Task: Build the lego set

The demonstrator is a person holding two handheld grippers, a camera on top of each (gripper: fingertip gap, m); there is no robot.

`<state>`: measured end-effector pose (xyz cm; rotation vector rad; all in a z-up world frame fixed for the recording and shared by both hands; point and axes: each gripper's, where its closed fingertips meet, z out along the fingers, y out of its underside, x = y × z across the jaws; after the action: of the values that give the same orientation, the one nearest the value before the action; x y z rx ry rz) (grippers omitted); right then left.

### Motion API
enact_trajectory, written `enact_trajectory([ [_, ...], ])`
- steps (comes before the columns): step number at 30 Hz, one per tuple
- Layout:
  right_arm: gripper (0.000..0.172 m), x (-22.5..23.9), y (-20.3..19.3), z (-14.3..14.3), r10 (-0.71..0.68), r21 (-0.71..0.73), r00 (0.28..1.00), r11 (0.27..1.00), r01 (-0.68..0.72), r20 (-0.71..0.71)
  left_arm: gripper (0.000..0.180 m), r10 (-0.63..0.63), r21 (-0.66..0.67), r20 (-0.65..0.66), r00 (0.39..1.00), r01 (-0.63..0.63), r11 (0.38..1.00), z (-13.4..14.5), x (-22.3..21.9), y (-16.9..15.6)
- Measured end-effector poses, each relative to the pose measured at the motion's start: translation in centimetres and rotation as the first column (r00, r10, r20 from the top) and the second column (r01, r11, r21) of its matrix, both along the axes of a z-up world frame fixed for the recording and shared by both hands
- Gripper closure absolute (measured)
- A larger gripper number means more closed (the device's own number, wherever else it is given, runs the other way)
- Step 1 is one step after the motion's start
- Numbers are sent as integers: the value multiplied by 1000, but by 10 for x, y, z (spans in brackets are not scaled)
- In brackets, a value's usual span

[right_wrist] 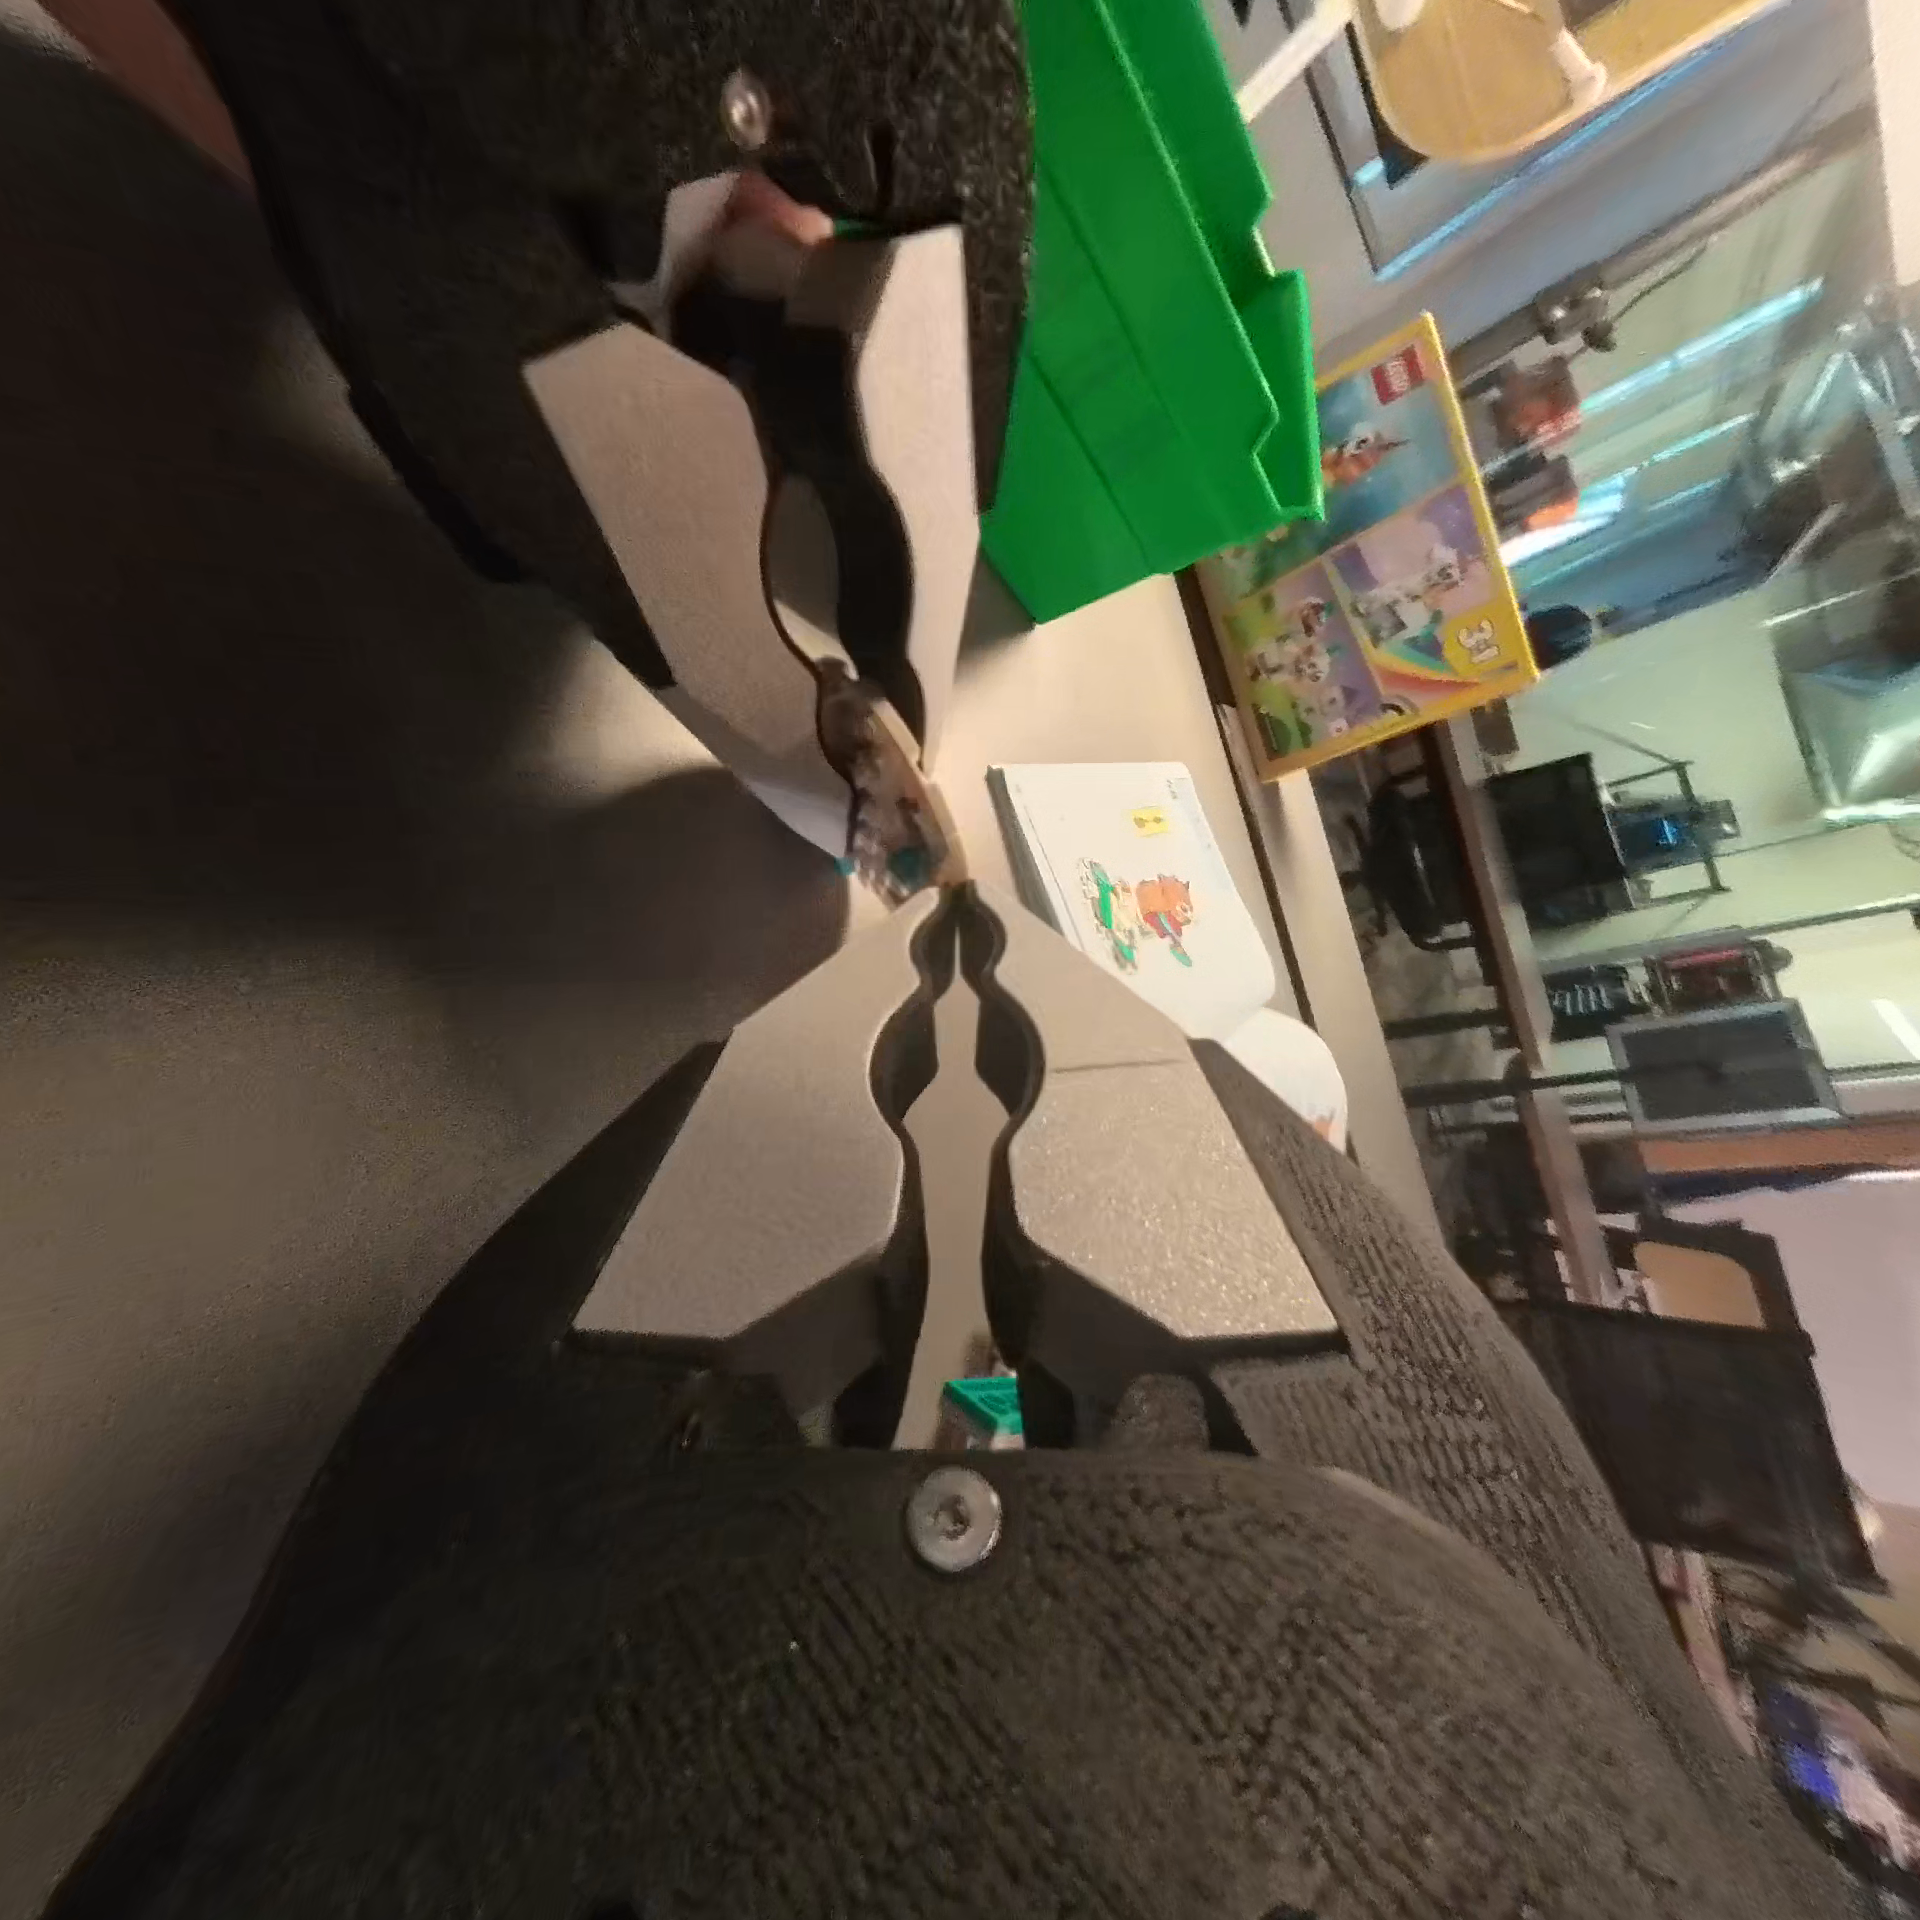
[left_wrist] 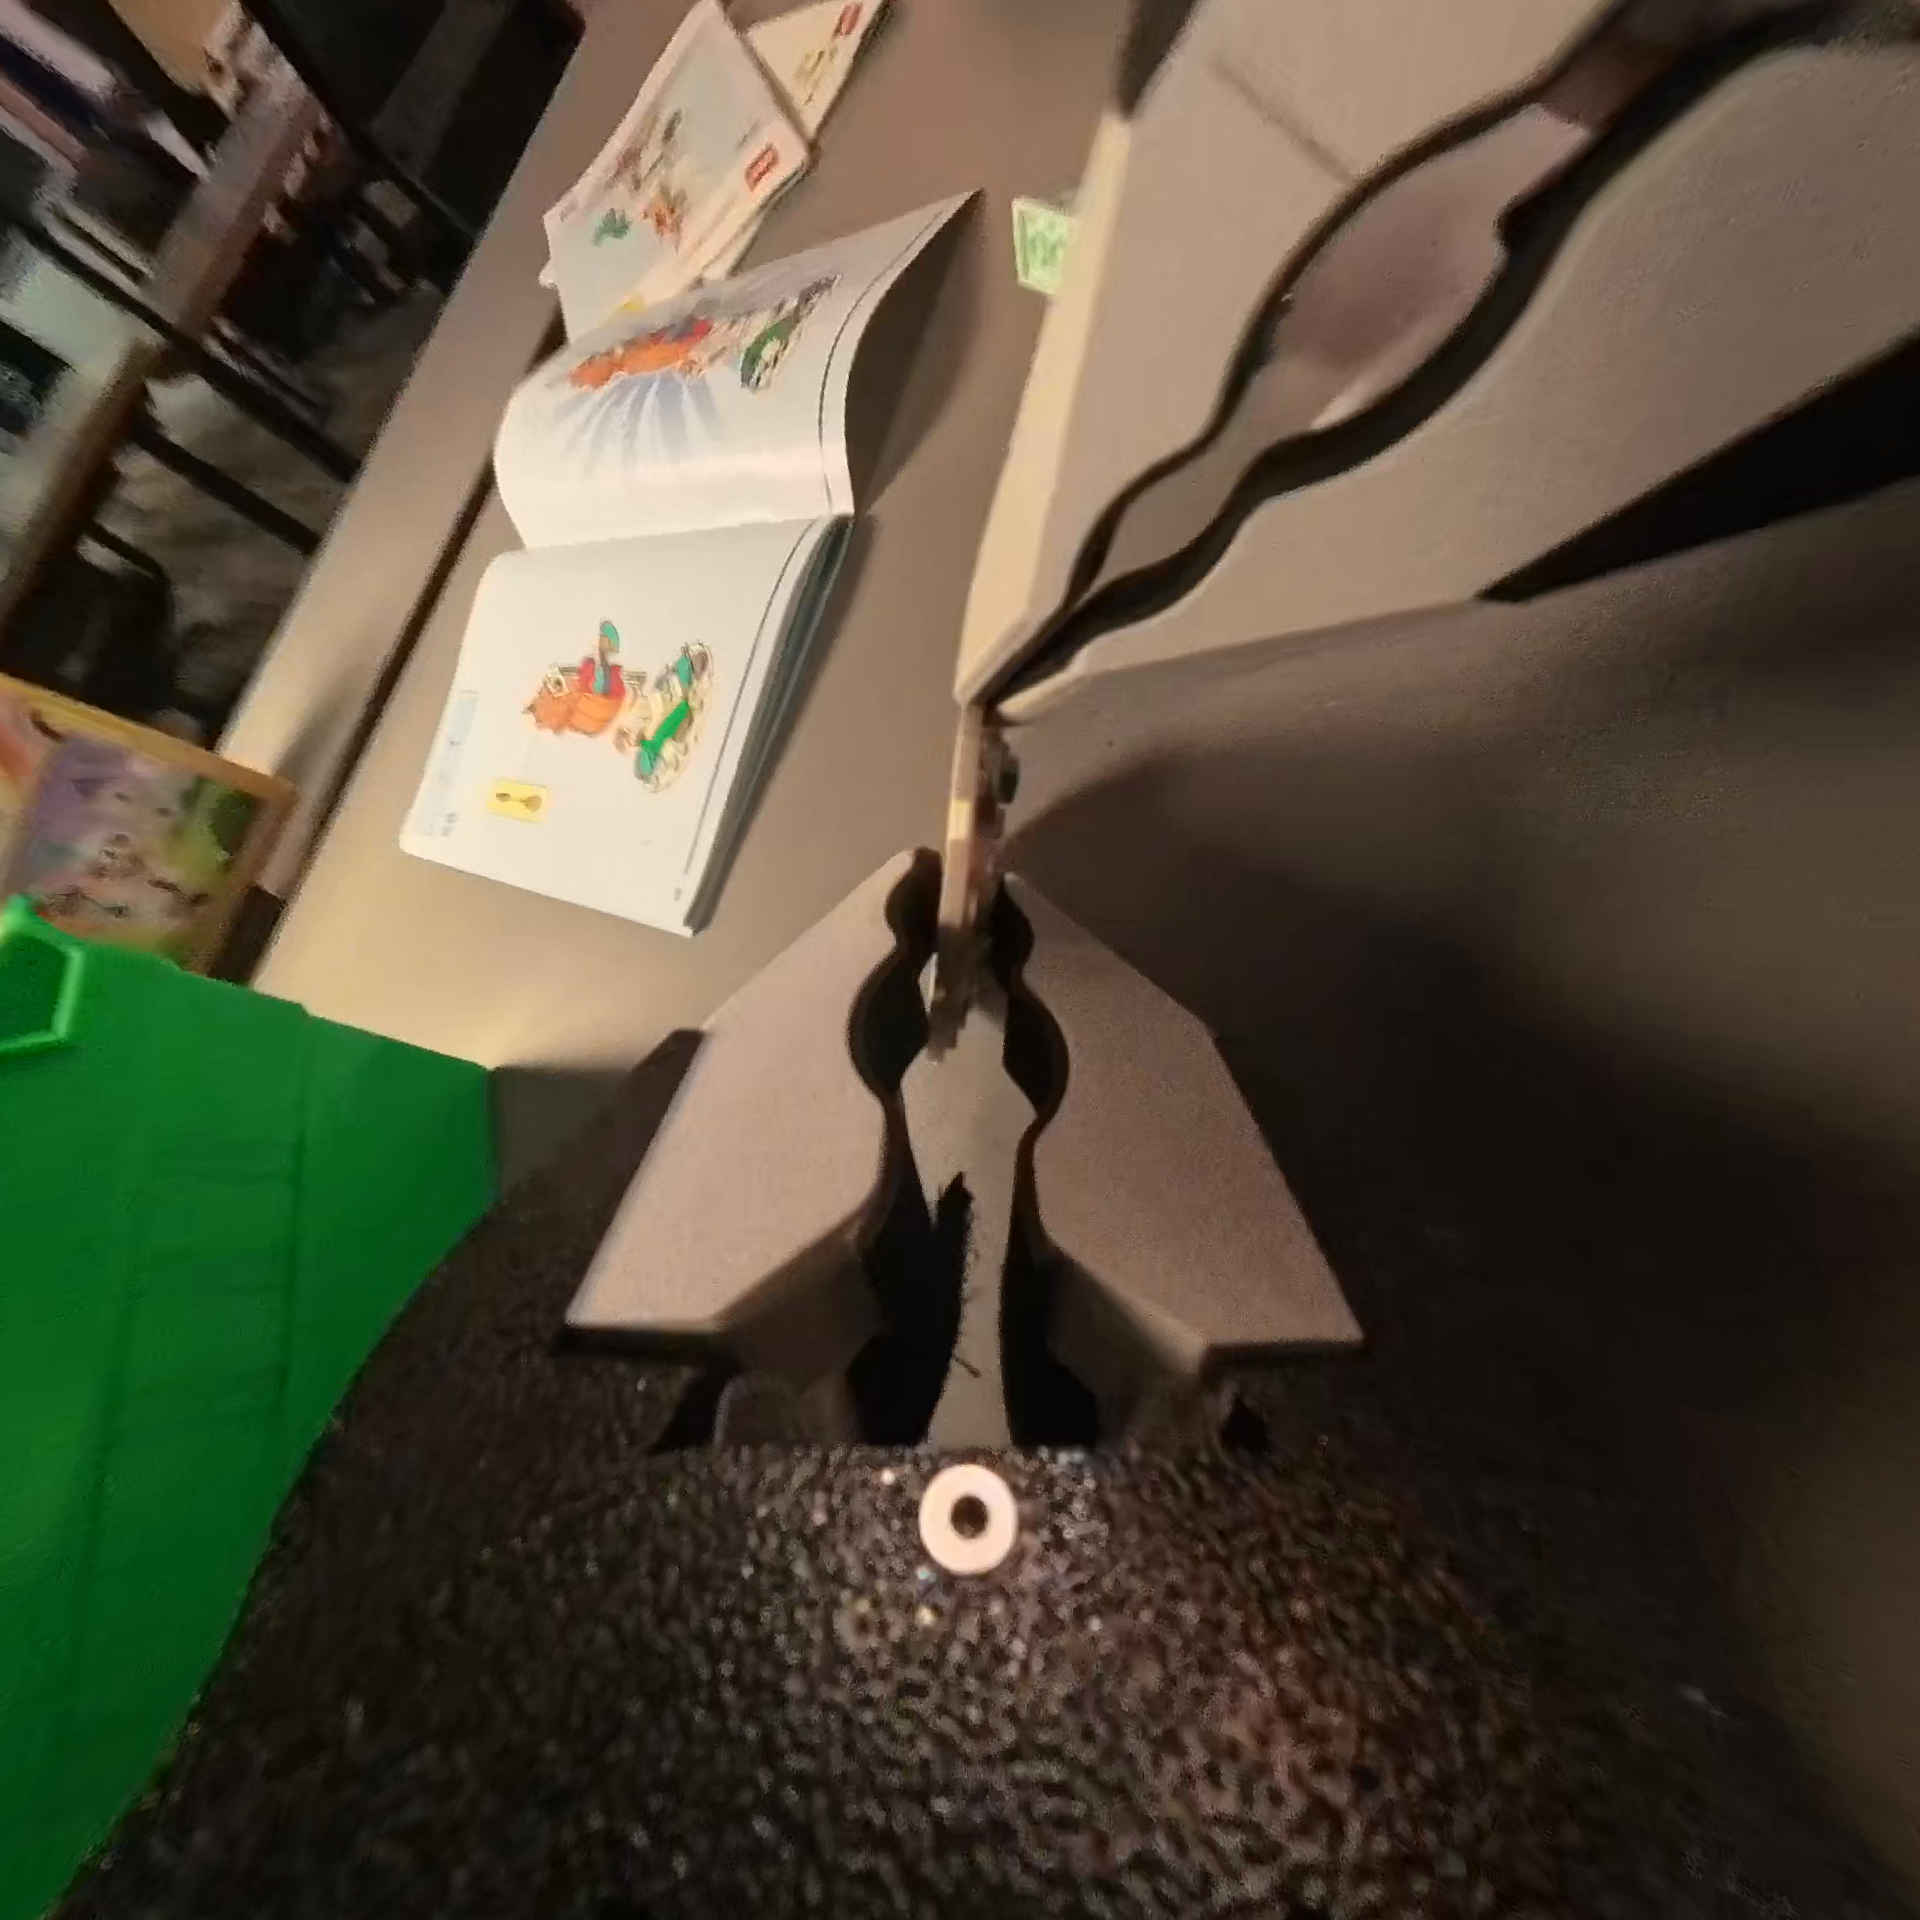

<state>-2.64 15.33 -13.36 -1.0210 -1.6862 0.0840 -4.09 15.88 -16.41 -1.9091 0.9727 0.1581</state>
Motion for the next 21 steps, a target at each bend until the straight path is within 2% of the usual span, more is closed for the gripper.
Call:
enact_trajectory([
  [2,172,1,1,1,3,-14,1000,1000,-3,-12,175,7,-1,20,1000,-7,1000,1,2,0],
  [6,172,-2,3,10,-2,-36,996,999,-1,-93,175,12,-47,213,977,-2,999,4,7,1],
  [8,172,-4,4,18,-18,-144,982,989,-9,-186,176,17,-36,288,957,-7,999,11,7,2],
  [11,171,-4,2,28,-35,-361,951,929,-82,-308,176,10,16,295,955,-16,1000,19,7,4],
  [13,158,-5,-1,32,-41,-431,936,894,-121,-349,176,13,47,287,958,-27,999,23,8,5],
  [18,148,-14,-5,39,-81,-453,904,882,-132,-420,176,36,132,270,962,-74,988,35,4,8],
  [20,149,-15,-5,49,-105,-475,870,866,-159,-482,176,31,179,280,960,-83,980,43,4,8],
  [21,142,-14,-3,55,-130,-485,845,859,-165,-519,176,34,207,284,958,-96,974,49,4,8],
])
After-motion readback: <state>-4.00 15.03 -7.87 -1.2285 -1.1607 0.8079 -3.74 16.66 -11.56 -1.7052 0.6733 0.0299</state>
